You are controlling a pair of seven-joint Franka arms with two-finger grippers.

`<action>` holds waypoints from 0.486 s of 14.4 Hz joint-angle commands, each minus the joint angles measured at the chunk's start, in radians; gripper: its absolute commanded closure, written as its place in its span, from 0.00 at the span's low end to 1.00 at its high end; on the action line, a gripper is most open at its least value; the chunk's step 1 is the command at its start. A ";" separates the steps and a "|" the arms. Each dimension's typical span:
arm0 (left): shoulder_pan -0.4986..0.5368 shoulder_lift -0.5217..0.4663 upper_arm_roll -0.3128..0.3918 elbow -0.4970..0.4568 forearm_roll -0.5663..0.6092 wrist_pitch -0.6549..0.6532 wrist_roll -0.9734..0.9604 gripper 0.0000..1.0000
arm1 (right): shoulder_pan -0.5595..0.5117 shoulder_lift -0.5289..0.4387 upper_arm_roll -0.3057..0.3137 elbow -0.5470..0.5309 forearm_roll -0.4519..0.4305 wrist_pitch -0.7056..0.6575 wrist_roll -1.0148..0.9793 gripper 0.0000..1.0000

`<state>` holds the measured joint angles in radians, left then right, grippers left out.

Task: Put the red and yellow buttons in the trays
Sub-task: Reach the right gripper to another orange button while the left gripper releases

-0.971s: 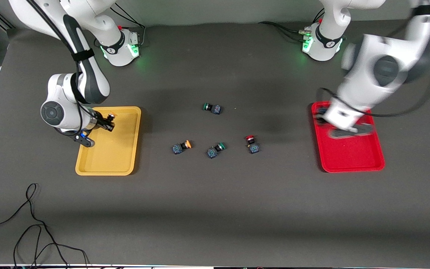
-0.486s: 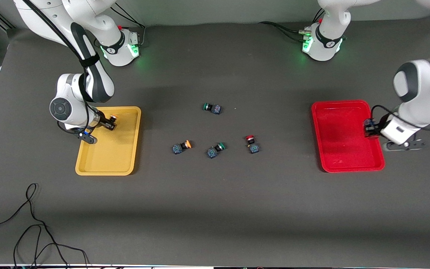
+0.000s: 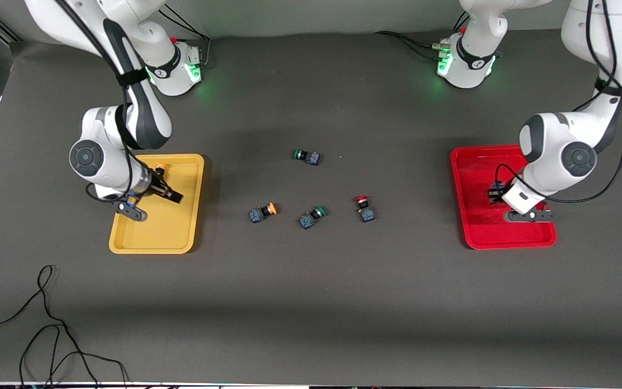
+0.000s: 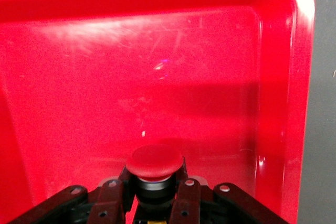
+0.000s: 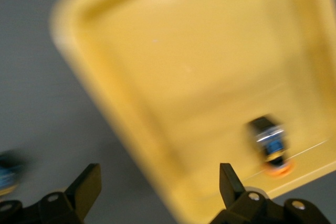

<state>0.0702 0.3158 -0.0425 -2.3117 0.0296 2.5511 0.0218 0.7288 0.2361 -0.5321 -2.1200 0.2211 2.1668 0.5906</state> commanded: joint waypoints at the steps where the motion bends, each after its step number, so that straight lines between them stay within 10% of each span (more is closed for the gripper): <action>1: -0.021 -0.015 0.007 0.011 0.015 -0.012 -0.010 0.01 | 0.029 0.194 0.001 0.355 0.136 -0.200 0.115 0.00; 7: -0.061 -0.135 -0.004 0.276 0.010 -0.486 -0.026 0.00 | 0.031 0.360 0.110 0.517 0.242 -0.156 0.330 0.00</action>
<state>0.0484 0.2266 -0.0487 -2.1268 0.0298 2.2112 0.0221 0.7681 0.5235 -0.4491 -1.6420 0.4335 1.9760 0.8659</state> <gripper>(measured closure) 0.044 0.000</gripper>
